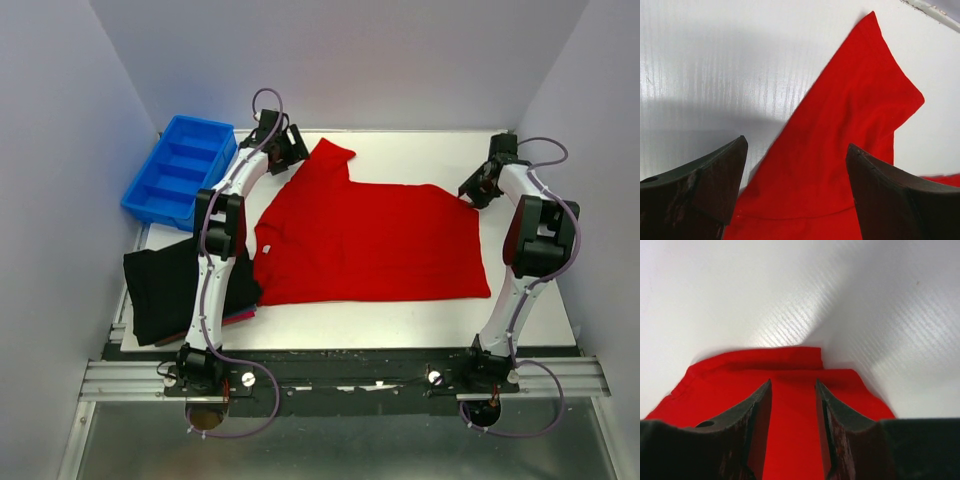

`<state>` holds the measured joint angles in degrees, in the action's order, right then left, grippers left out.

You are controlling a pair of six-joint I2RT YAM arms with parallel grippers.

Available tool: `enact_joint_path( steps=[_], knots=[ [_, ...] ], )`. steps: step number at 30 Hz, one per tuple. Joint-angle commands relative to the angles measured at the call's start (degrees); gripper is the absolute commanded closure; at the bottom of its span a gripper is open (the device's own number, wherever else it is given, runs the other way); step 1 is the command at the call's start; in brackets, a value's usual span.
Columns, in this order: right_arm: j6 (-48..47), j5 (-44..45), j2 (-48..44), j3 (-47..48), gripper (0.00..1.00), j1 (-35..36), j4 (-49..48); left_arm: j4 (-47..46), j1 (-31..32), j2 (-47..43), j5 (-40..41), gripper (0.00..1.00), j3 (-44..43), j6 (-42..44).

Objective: Fold and stack the t-shirts
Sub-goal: Grap the side of the flattened tshirt furthest away from the robot with both arms

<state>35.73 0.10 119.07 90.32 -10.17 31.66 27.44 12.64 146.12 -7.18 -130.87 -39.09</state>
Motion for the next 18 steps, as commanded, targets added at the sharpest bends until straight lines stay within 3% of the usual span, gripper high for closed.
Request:
enact_joint_path(
  steps=[1,9,13,18],
  knots=[
    [-1.6,6.3,1.6,2.7,0.51,0.4,2.0,-1.2,-0.3,0.2,-1.1,0.09,-1.5,-0.5],
    [-5.1,5.3,10.5,16.8,0.49,1.8,12.7,3.7,-0.3,5.3,-1.5,0.13,-7.4,-1.3],
    [-5.9,3.5,10.2,16.4,0.48,2.9,12.2,3.2,-0.2,5.3,-2.6,0.18,-6.2,-1.7],
    [-6.8,0.5,10.9,16.9,0.49,3.6,13.2,2.4,0.1,5.8,-5.2,0.32,-6.0,-2.0]
  ],
)
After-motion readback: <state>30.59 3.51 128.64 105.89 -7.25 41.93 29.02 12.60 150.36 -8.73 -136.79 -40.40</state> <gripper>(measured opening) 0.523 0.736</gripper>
